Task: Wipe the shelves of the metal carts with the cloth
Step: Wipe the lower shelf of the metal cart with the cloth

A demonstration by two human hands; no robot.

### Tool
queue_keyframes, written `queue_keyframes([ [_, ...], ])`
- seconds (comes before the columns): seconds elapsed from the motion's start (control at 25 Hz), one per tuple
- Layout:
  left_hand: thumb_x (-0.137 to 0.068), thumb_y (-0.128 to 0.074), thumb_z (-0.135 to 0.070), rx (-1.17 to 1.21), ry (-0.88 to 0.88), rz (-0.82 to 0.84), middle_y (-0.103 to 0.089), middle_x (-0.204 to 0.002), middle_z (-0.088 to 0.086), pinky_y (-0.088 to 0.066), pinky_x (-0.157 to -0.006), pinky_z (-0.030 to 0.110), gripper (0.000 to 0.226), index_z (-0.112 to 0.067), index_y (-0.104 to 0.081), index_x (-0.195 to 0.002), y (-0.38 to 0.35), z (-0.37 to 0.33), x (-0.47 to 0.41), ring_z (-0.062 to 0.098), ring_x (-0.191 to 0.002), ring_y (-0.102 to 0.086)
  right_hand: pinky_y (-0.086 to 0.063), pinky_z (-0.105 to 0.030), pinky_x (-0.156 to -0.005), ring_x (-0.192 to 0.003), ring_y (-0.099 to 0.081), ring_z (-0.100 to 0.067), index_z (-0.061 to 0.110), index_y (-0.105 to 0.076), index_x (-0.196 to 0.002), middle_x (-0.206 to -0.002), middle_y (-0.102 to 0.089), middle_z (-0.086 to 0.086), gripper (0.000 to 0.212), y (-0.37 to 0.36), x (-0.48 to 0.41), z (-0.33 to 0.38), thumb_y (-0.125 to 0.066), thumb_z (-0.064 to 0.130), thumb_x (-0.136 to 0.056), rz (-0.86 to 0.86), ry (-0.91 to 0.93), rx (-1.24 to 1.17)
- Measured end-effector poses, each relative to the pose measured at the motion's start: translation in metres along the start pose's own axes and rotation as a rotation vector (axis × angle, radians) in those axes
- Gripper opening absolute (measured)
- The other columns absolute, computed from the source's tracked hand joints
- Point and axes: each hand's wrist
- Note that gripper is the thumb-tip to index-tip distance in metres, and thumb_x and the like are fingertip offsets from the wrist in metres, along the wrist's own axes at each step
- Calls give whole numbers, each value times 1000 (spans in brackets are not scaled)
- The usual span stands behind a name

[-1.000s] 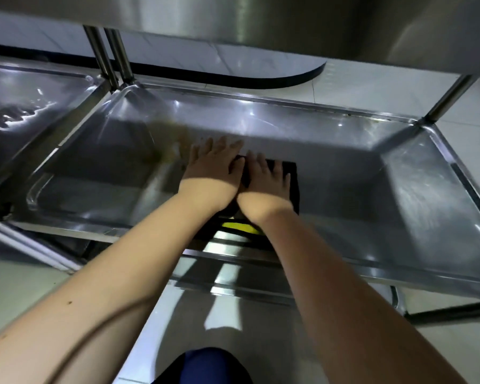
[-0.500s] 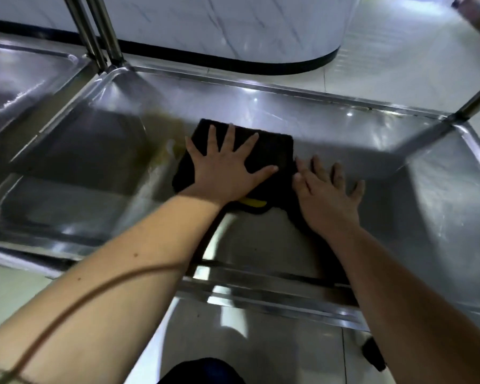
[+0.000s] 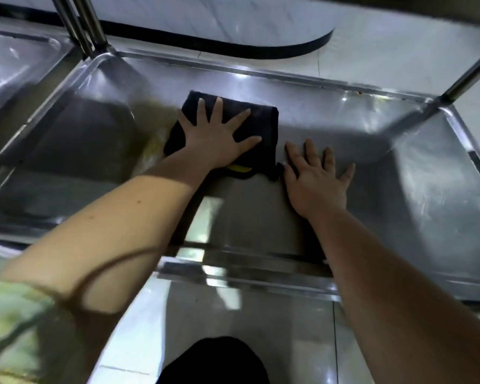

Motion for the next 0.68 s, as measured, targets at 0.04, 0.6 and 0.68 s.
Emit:
queue_keyframes([
  [0.04, -80, -12, -87, -4, -32, 3, 8, -164, 5, 7, -107, 73, 76, -57, 2, -147, -3, 2, 22, 39, -147, 12, 7, -68, -111, -150, 9, -27, 49, -2, -150, -163, 5, 10, 53, 1, -1, 0, -12, 58, -99, 3, -2, -7],
  [0.6, -70, -14, -94, 12, -1, 88, 17, -162, -2, 11, -108, 70, 82, -64, 9, -142, -17, -7, 162, 31, -147, 20, 9, -65, -112, -150, 9, -21, 45, -4, -152, -163, 7, 13, 54, 15, 38, -15, -17, 55, -101, 152, 149, -24],
  [0.68, -69, -14, -95, 22, 2, 87, 17, -162, -2, 11, -108, 71, 83, -64, 8, -142, -16, -7, 163, 32, -147, 20, 10, -59, -115, -149, 10, -15, 47, -2, -152, -162, 9, 17, 53, 13, 73, -31, -18, 52, -102, 154, 181, -19],
])
Point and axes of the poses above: each hand's wrist, its own x-axis away from the middle knuckle, its own y-axis out of the back of the hand, z = x × y
